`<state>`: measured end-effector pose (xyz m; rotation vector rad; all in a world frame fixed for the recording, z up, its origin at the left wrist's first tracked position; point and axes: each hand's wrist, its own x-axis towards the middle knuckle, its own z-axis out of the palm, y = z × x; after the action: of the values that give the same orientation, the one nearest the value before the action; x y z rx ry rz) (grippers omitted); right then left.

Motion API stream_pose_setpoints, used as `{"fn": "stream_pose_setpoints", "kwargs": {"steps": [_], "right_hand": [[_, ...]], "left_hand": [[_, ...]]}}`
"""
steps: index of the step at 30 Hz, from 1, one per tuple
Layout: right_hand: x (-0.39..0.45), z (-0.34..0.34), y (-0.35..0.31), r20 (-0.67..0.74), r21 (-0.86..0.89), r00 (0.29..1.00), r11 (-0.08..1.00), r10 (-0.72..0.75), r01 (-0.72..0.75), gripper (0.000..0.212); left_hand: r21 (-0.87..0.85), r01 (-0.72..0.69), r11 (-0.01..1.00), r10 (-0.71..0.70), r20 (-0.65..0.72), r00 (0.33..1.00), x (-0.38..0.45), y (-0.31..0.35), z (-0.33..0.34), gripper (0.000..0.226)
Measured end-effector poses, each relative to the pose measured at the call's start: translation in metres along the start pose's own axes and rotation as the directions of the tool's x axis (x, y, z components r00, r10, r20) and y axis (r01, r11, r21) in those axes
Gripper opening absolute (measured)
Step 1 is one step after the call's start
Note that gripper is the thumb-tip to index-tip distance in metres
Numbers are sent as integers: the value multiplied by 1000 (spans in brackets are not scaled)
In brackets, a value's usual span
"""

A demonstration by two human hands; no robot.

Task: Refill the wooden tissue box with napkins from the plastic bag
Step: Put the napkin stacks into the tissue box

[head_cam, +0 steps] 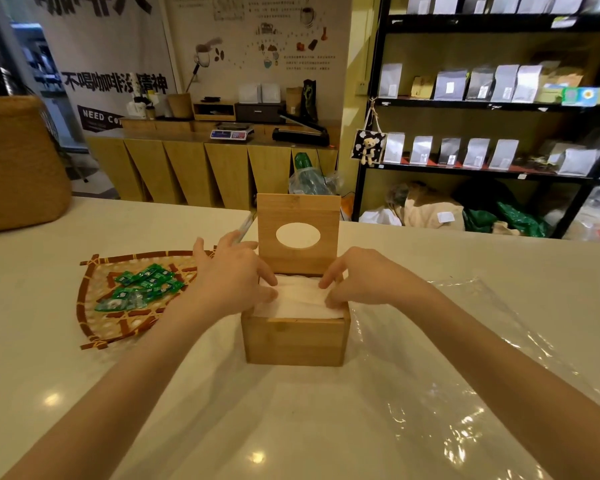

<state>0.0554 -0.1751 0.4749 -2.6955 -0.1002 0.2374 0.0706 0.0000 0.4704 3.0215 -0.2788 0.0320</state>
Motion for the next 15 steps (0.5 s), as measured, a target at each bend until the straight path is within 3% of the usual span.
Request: {"fn": "stream_pose_setpoints", "kwargs": {"steps": [3, 5, 8, 10, 15], "right_hand": [[6, 1, 1, 105, -166, 994, 986, 39, -21, 45], [11, 3, -2, 166, -236, 985, 972, 56, -16, 52], [15, 4, -8, 215, -343, 972, 939, 94, -15, 50], [15, 3, -13, 209, -405, 972, 914, 111, -18, 38], [14, 4, -16, 232, -418, 963, 908, 134, -26, 32]], "left_hand": [[76, -23, 997, 5, 224, 974, 3, -7, -1, 46], [138, -70, 988, 30, 277, 960, 5, -8, 2, 54], [162, -96, 982, 52, 253, 966, 8, -6, 5, 54], [176, -86, 981, 48, 210, 977, 8, -2, 6, 52], [230, -90, 969, 54, 159, 986, 8, 4, 9, 44]]}}
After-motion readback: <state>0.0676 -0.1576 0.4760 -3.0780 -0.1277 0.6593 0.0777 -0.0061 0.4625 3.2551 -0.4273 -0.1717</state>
